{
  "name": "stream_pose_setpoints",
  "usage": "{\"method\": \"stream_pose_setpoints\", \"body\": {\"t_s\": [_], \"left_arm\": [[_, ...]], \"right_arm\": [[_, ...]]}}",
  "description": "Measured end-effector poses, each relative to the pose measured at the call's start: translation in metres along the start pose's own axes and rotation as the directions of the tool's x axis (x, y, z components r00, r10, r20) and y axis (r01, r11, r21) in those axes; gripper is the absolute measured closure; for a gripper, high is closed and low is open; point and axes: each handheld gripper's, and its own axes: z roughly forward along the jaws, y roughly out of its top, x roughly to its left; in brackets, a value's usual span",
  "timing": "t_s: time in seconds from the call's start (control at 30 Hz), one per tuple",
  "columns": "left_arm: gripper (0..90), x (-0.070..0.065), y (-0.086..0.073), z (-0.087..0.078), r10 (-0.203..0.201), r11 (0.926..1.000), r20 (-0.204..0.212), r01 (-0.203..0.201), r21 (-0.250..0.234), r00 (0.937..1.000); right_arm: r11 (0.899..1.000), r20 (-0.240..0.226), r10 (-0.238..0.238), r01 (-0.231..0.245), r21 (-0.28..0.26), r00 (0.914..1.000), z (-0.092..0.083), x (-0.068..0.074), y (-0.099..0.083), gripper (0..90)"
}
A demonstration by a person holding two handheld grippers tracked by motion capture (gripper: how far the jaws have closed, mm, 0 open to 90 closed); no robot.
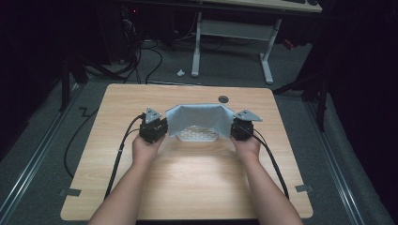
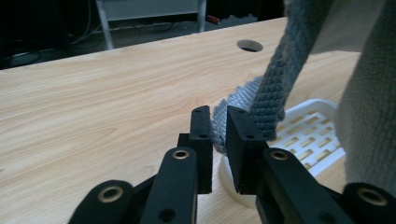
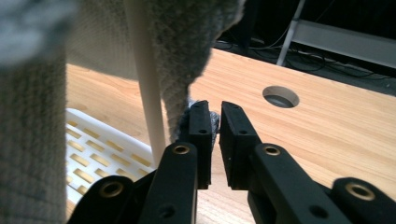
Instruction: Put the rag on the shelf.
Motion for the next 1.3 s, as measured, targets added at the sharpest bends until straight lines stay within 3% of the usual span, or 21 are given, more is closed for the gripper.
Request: {"method": "stream_pose_setpoints", "body": {"t_s": [0.5,0.57,0.77,0.87,0.97,1.0,1.07,1.3], "left_arm": [[72.1,0.015,0.002,-0.017,-0.03,0.9991,-0.031,0.029,-0.031,0.9991],[71.3,0.017,0.002,-0.019,-0.043,0.9985,-0.021,0.042,-0.036,0.9989],[71.2,0.013,0.008,-0.012,-0.034,0.9993,-0.001,0.034,-0.017,0.9994],[69.9,0.01,0.011,-0.011,-0.029,0.9991,-0.002,0.029,-0.032,0.9996],[65.8,0.018,0.013,-0.017,-0.083,0.9941,0.004,0.083,-0.07,0.9965],[64.7,0.018,0.013,-0.017,-0.083,0.9941,0.004,0.083,-0.07,0.9965],[63.0,0.025,0.014,-0.023,-0.12,0.9881,-0.016,0.118,-0.098,0.9926],[61.4,0.033,0.013,-0.029,-0.116,0.9893,-0.051,0.111,-0.095,0.9919]], "right_arm": [[1.0,0.03,0.002,-0.001,-0.029,0.9995,-0.015,-0.011,0.009,76.1],[1.0,0.04,0.002,-0.001,-0.029,0.9992,-0.018,-0.013,0.01,75.9],[0.999,0.038,0.003,-0.002,-0.035,0.9993,-0.02,-0.015,0.011,76.3],[0.999,0.034,-0.006,0.008,-0.037,0.9994,-0.021,-0.012,0.012,76.3],[0.999,0.035,-0.019,0.02,-0.033,0.9992,-0.022,-0.011,0.011,76.4],[0.999,0.03,-0.016,0.017,-0.041,0.9994,-0.023,-0.012,0.01,76.7],[0.999,0.032,-0.011,0.012,-0.039,0.9994,-0.022,-0.013,0.007,77.0],[1.0,0.041,-0.016,0.017,-0.016,0.999,-0.022,-0.014,0.0,77.0]]}}
